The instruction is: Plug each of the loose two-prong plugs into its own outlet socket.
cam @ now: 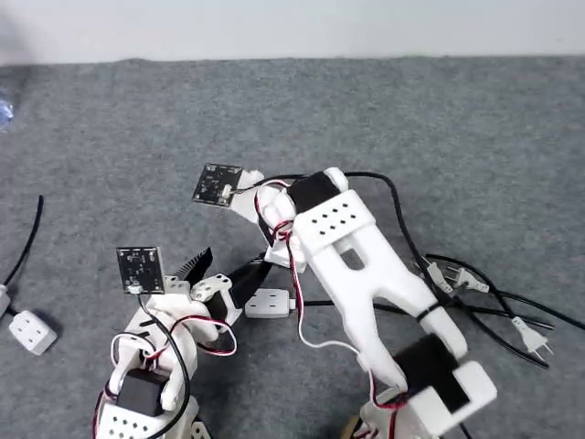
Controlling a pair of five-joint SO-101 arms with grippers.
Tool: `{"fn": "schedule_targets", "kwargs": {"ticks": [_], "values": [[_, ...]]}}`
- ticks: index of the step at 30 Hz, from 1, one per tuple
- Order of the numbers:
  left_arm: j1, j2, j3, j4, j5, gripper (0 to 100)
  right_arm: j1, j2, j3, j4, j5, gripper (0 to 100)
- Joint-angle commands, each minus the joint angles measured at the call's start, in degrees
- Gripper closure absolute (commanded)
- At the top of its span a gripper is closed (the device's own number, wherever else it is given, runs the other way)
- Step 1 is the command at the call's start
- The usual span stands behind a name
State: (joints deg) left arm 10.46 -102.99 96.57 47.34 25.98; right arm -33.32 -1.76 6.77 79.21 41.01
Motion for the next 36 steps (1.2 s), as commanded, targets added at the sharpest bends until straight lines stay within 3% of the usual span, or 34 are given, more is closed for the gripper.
{"fn": "schedule_targets", "kwargs": {"ticks": [1,18,36], "values": [[-0.6,-0.4,-0.1,-1.7,0.5,64,-2.6,-5.8,-0.6,2.8,-1.0,99.1],[-3.0,-0.4,-0.1,-1.6,0.5,64,-7.7,-14.6,-0.9,8.7,-1.8,99.1],[-3.0,-0.4,-0.1,-1.5,0.5,64,-8.0,-14.7,-7.7,11.6,-2.2,99.1]]}}
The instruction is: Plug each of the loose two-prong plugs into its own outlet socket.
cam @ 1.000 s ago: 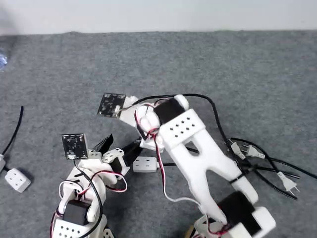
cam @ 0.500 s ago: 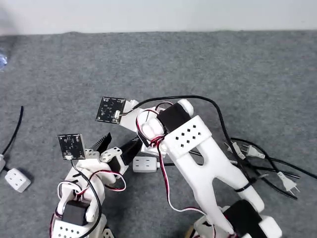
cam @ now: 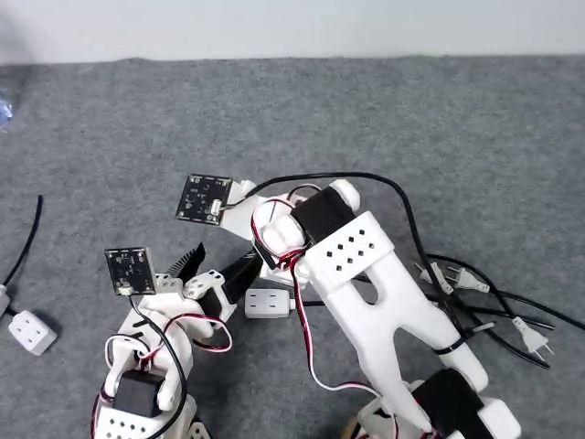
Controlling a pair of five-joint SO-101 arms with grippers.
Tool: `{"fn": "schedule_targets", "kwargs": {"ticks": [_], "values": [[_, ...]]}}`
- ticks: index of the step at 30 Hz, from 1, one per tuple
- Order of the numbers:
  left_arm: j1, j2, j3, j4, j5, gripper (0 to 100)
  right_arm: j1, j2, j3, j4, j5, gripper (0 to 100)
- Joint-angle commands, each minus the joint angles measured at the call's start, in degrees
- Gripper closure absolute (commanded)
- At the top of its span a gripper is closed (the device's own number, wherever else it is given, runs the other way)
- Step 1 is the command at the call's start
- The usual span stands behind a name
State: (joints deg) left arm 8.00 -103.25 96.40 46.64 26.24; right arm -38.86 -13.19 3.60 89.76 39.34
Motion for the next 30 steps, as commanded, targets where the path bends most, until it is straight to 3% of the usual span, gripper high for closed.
{"fn": "schedule_targets", "kwargs": {"ticks": [1,26,30], "values": [[-0.5,-0.1,0.0,-0.8,0.3,64,-2.5,-3.3,-4.7,1.0,-0.5,99.1],[-0.8,-0.1,0.0,-0.8,0.3,64,-2.2,-7.1,-4.0,0.3,0.0,99.1],[-10.0,-0.2,-0.8,-0.7,0.4,64,-2.1,-7.1,-0.8,-0.2,1.4,99.1]]}}
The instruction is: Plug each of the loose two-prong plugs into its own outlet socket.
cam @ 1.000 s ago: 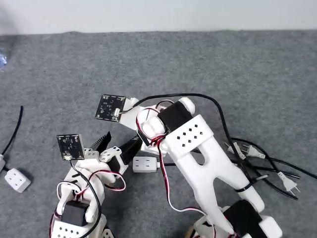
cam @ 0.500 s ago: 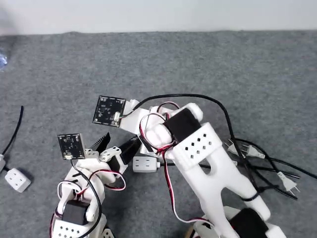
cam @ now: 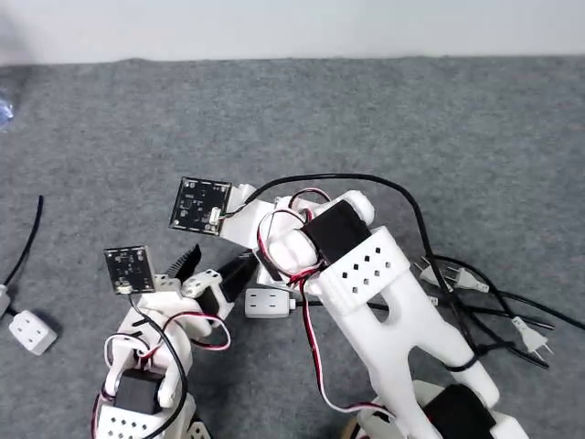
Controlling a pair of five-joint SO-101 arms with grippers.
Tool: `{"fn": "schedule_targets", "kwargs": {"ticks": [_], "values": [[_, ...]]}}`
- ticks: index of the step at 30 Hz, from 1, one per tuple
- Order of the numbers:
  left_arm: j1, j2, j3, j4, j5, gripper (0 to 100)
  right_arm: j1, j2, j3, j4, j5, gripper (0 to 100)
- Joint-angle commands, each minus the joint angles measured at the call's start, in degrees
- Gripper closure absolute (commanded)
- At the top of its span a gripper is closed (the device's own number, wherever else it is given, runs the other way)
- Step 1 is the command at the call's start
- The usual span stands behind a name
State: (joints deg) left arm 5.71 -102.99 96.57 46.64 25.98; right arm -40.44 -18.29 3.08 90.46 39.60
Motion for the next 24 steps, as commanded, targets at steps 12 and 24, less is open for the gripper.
{"fn": "schedule_targets", "kwargs": {"ticks": [12,24], "values": [[-37.2,-0.4,0.0,9.1,0.4,64,-1.3,14.5,4.7,-9.1,1.3,99.1],[-37.2,-0.4,0.0,12.0,-4.5,64,-4.3,26.3,4.4,-11.5,1.4,99.1]]}}
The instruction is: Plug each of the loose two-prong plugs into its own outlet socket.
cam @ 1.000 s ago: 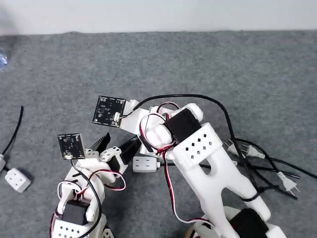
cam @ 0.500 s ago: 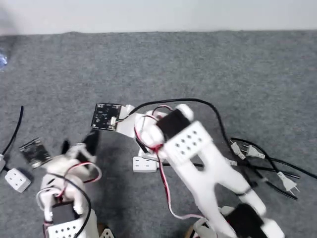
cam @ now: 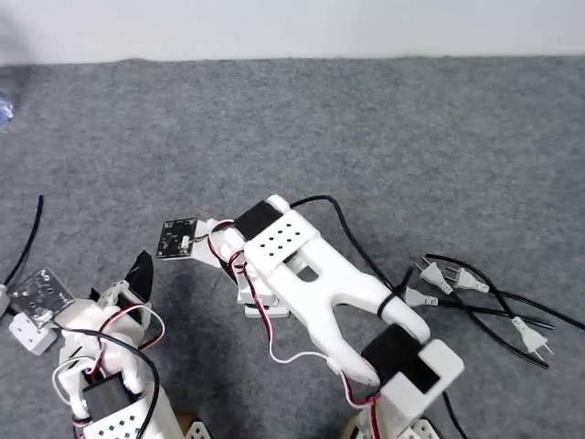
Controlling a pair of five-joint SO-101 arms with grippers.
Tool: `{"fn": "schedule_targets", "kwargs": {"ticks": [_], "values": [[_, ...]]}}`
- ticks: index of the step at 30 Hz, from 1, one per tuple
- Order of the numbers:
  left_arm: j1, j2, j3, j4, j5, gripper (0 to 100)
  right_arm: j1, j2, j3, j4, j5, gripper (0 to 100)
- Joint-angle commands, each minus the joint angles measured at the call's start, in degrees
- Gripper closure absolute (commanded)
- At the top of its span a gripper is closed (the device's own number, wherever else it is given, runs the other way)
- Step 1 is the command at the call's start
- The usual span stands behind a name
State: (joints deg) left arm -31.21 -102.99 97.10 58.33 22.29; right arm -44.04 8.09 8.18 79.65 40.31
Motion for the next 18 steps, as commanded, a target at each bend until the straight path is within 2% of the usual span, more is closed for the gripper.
{"fn": "schedule_targets", "kwargs": {"ticks": [1,13,18], "values": [[-0.3,-0.4,-0.6,0.3,-0.8,64,-0.7,0.1,-0.8,-0.7,0.7,99.1],[-0.3,-0.4,-0.6,0.3,-0.8,64,-0.9,0.7,-0.7,-0.5,0.6,99.1],[-0.3,-0.4,-0.6,0.3,-0.8,64,-3.5,0.7,-0.5,-0.3,-0.7,99.1]]}}
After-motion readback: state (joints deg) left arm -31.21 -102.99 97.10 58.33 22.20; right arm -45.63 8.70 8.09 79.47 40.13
